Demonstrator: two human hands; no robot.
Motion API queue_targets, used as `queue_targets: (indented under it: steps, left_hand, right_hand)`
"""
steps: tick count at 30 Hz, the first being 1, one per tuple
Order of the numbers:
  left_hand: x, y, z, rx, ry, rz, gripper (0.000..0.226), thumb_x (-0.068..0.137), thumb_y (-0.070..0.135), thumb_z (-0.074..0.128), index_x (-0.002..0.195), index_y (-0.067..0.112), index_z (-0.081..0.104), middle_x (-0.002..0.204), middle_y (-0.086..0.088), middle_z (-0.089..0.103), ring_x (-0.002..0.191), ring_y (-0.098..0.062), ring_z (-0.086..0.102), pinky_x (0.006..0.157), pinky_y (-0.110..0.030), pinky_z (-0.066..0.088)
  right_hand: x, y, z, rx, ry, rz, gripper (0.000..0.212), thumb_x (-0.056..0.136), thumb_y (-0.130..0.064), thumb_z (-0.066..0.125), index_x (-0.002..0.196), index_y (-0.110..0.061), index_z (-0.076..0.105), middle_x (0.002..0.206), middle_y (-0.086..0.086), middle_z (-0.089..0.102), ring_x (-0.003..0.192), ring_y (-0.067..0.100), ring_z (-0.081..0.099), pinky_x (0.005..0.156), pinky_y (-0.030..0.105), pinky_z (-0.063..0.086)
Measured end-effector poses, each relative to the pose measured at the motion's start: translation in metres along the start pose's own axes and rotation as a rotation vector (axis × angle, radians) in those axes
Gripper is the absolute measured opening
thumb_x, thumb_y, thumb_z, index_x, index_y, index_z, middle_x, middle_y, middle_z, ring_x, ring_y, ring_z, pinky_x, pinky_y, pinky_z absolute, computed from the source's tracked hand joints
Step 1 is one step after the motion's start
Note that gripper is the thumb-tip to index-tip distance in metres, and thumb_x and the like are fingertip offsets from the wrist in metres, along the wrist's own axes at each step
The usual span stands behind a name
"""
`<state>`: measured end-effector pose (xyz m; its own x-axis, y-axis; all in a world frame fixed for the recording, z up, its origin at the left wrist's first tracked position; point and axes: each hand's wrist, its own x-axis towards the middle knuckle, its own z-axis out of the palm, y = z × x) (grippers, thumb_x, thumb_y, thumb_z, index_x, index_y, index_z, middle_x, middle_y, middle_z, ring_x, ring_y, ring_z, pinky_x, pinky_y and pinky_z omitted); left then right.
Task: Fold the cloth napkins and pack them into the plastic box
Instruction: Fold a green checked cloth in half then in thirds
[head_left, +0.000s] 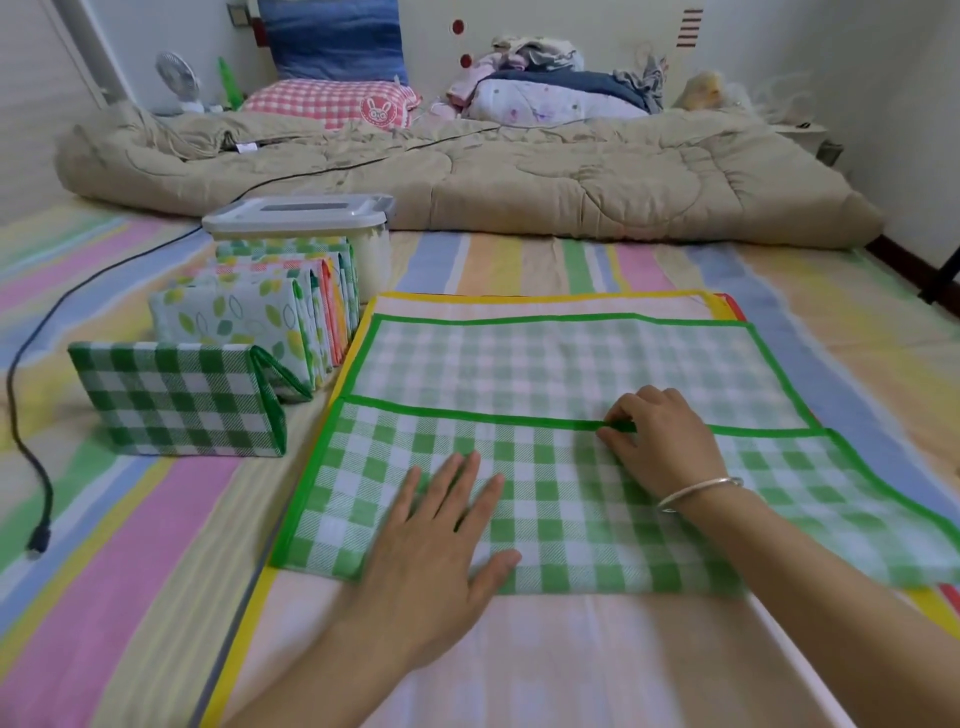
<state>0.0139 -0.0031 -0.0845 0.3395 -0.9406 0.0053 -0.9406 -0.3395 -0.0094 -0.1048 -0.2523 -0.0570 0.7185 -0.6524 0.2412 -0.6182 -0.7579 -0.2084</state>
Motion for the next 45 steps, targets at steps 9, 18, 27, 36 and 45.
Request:
queue_targets:
  steps: [9, 18, 27, 36, 45]
  left_hand:
    - [0.001, 0.002, -0.001, -0.116, 0.002, -0.005, 0.086, 0.083, 0.075, -0.022, 0.156, 0.031, -0.012, 0.161, 0.006, -0.025, 0.147, -0.013, -0.03, 0.119, -0.042, -0.01]
    - [0.0, 0.0, 0.004, -0.04, 0.01, -0.001, 0.072, 0.101, 0.067, 0.013, 0.155, 0.024, 0.032, 0.163, -0.002, 0.025, 0.151, -0.02, 0.019, 0.113, -0.043, 0.013]
    - [-0.006, -0.004, -0.006, -0.125, 0.09, -0.042, 0.094, 0.082, 0.076, -0.022, 0.159, 0.03, 0.008, 0.165, 0.007, -0.006, 0.152, -0.009, -0.01, 0.122, -0.032, -0.007]
    - [-0.029, -0.043, -0.001, -0.02, 0.027, -0.3, 0.093, 0.087, 0.075, -0.016, 0.157, 0.018, 0.007, 0.165, -0.006, -0.001, 0.153, -0.021, -0.004, 0.121, -0.039, -0.002]
    - [-0.032, -0.037, 0.005, 0.007, 0.068, -0.309, 0.082, 0.1, 0.064, 0.012, 0.143, 0.006, 0.05, 0.151, -0.014, 0.045, 0.141, -0.028, 0.043, 0.113, -0.045, 0.021]
  right_hand:
    - [-0.052, -0.037, -0.021, -0.044, -0.328, 0.048, 0.085, 0.082, -0.082, 0.015, 0.153, -0.033, 0.014, 0.162, -0.002, 0.013, 0.149, 0.021, 0.009, 0.121, 0.046, 0.003]
    - [-0.108, -0.048, -0.007, -0.049, -0.383, -0.023, 0.122, 0.04, -0.081, -0.044, 0.151, -0.04, -0.013, 0.159, -0.01, -0.02, 0.134, 0.008, -0.031, 0.111, 0.048, -0.022]
    - [-0.115, -0.047, 0.008, -0.104, -0.35, -0.025, 0.065, 0.099, -0.065, 0.017, 0.14, -0.026, 0.051, 0.143, 0.004, 0.051, 0.132, 0.029, 0.047, 0.104, 0.051, 0.02]
    - [-0.115, -0.043, 0.008, -0.073, -0.305, -0.092, 0.097, 0.059, -0.081, -0.037, 0.145, -0.043, -0.018, 0.156, -0.012, -0.023, 0.144, 0.017, -0.029, 0.114, 0.049, -0.019]
    - [-0.12, -0.044, 0.003, -0.042, -0.268, -0.102, 0.089, 0.07, -0.083, -0.026, 0.147, -0.045, -0.007, 0.16, -0.013, -0.011, 0.147, 0.014, -0.02, 0.119, 0.048, -0.01]
